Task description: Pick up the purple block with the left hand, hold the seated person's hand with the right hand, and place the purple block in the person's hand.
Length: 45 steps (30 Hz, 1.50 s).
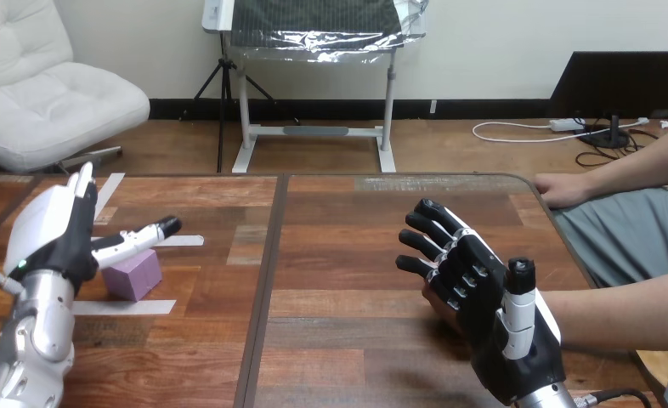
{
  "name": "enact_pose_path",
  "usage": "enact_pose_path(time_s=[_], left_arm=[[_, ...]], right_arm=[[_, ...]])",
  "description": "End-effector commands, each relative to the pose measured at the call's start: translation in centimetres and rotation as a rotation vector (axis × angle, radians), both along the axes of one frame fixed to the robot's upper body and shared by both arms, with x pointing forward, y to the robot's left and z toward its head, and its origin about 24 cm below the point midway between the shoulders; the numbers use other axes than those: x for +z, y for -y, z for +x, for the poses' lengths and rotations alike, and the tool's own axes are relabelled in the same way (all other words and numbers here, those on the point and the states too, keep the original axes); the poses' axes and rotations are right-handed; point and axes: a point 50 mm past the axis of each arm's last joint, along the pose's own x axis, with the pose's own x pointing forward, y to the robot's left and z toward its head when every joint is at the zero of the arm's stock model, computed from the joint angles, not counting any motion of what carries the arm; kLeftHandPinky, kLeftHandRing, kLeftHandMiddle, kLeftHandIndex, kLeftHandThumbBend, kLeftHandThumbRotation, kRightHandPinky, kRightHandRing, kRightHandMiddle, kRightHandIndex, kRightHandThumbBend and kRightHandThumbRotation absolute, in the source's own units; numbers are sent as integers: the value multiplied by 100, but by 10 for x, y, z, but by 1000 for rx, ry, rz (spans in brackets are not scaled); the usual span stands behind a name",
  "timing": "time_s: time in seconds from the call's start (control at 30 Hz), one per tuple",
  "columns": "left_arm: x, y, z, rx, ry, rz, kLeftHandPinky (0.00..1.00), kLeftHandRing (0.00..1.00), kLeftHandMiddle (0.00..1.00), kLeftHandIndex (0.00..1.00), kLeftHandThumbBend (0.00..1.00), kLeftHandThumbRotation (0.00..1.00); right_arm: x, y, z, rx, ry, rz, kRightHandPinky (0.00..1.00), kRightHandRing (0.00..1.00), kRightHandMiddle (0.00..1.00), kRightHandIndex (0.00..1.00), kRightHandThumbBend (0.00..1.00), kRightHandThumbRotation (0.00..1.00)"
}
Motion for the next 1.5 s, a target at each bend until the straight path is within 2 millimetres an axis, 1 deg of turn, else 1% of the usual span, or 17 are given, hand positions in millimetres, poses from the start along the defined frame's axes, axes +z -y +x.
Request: enact_pose_path(time_s=[0.0, 0.07, 0.13, 0.27, 0.33, 0.67, 0.97, 1.23, 1.47], left_arm=[[22, 6, 20, -14, 67, 41, 100, 100, 100, 100, 90, 66], [20, 5, 20, -12, 56, 52, 100, 100, 100, 100, 91, 67], [19, 5, 20, -11, 48, 62, 100, 100, 100, 100, 95, 70], [15, 4, 20, 0, 21, 82, 100, 100, 100, 100, 98, 73], [14, 4, 20, 4, 15, 79, 100, 100, 100, 100, 98, 73], [7, 4, 19, 12, -44, 87, 100, 100, 100, 100, 96, 72], [1, 4, 18, 14, -83, 90, 100, 100, 100, 100, 92, 69], [-3, 6, 18, 13, -108, 89, 100, 100, 100, 100, 92, 71], [-7, 7, 17, 14, -115, 86, 100, 100, 100, 100, 91, 70]], right_arm=[[24, -1, 15, 10, 119, 3, 81, 88, 89, 89, 98, 97], [24, -1, 15, 10, 118, 3, 81, 88, 89, 89, 98, 96], [24, -1, 15, 10, 117, 4, 81, 88, 89, 89, 98, 96], [24, -1, 15, 9, 120, 1, 81, 88, 89, 89, 98, 95], [24, -1, 15, 11, 120, 3, 81, 88, 89, 89, 98, 95], [24, -2, 15, 10, 120, 10, 80, 87, 89, 89, 97, 94], [25, -2, 15, 6, 123, 7, 78, 87, 88, 88, 97, 93], [25, -2, 15, 10, 126, 7, 78, 87, 88, 88, 97, 93], [25, -2, 15, 9, 132, 8, 79, 87, 88, 88, 96, 93]])
